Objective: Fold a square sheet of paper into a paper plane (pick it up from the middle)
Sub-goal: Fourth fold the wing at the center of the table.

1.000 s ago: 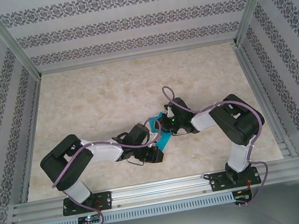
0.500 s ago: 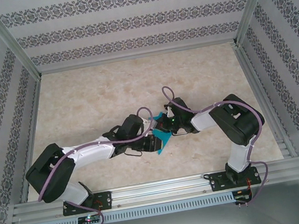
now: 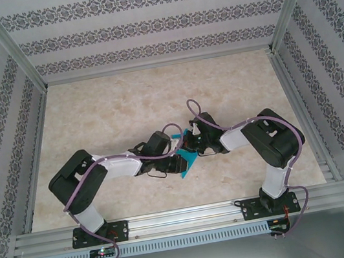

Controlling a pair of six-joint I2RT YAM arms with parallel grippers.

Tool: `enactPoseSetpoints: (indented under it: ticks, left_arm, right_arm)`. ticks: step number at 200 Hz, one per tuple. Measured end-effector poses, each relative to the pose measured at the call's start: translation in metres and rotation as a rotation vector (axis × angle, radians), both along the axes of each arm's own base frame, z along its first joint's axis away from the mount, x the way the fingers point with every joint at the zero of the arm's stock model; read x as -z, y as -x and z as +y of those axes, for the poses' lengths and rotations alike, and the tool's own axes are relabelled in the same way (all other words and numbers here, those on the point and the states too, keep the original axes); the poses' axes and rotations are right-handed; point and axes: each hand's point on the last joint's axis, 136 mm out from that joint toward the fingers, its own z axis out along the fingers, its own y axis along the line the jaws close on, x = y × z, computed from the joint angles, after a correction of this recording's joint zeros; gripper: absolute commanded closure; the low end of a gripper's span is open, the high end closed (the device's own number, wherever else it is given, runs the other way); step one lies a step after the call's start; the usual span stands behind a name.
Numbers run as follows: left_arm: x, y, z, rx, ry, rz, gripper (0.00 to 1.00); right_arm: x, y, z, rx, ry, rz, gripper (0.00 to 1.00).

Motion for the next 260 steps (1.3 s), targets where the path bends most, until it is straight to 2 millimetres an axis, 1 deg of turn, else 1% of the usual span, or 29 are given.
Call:
enactPoseSetpoints:
  ticks: [17,41,70,111,166,221,243,260]
  left_arm:
    - [0.004,-0.001,0.000,0.009,-0.006,-0.013,0.90]
    - [0.010,-0.003,0.003,0.014,-0.021,-0.020,0.93]
    - [0.009,-0.005,0.002,0.035,-0.022,-0.045,0.96]
    - [0.010,-0.008,0.003,0.067,-0.033,-0.094,0.96]
    - [0.011,-0.010,0.004,0.083,-0.032,-0.134,0.97]
    - [0.011,-0.010,0.005,0.095,-0.026,-0.154,0.97]
    - [0.011,-0.010,0.005,0.099,-0.026,-0.157,0.97]
    - [0.011,-0.010,0.005,0.100,-0.025,-0.158,0.97]
  right_arm:
    - [0.000,0.000,0.000,0.001,0.001,0.000,1.00]
    - [0.000,-0.002,-0.002,0.008,0.003,0.001,1.00]
    - [0.000,-0.005,-0.006,0.013,0.004,0.013,1.00]
    - [0.000,-0.020,-0.018,0.036,0.015,0.030,1.00]
    - [0.000,-0.032,-0.023,0.021,-0.007,0.042,1.00]
    - [-0.002,-0.061,-0.039,0.069,-0.013,0.020,1.00]
    - [-0.002,-0.075,-0.049,0.096,0.002,0.000,1.00]
    - [-0.002,-0.081,-0.054,0.106,0.007,-0.010,1.00]
